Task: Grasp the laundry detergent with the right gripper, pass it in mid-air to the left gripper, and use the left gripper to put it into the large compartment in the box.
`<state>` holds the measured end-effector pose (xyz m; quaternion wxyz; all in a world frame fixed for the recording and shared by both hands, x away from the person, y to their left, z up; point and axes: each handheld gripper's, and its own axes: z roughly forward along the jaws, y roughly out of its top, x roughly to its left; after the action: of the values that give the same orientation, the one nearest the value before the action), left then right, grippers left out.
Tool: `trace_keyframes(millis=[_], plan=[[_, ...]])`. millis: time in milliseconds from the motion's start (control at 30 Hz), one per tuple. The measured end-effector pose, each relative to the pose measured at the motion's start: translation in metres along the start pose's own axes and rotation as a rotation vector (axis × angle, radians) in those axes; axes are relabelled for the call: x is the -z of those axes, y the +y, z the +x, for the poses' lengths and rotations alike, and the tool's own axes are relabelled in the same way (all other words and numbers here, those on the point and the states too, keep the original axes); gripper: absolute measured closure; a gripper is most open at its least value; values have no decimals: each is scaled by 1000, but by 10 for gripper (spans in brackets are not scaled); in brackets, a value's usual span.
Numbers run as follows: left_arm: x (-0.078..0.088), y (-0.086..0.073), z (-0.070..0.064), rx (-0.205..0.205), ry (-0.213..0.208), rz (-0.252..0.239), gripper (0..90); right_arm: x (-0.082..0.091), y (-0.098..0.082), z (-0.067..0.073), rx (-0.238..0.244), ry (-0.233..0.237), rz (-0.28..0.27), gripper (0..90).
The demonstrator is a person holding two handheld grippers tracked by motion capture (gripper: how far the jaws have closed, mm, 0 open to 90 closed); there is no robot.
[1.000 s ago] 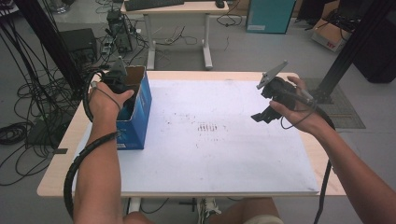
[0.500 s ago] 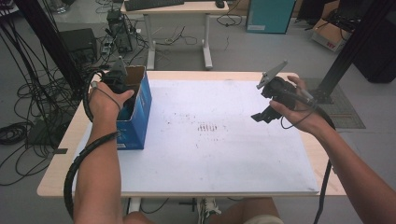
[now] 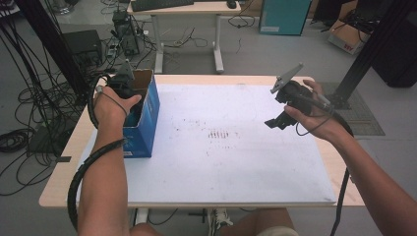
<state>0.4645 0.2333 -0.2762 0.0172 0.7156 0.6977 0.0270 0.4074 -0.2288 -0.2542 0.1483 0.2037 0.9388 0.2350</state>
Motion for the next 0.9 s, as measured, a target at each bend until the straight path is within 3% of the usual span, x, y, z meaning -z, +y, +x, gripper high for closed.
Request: trace_keyframes(millis=[900], plan=[[2, -1, 2, -7, 0, 7, 336, 2, -1, 0, 4, -1, 0, 62]])
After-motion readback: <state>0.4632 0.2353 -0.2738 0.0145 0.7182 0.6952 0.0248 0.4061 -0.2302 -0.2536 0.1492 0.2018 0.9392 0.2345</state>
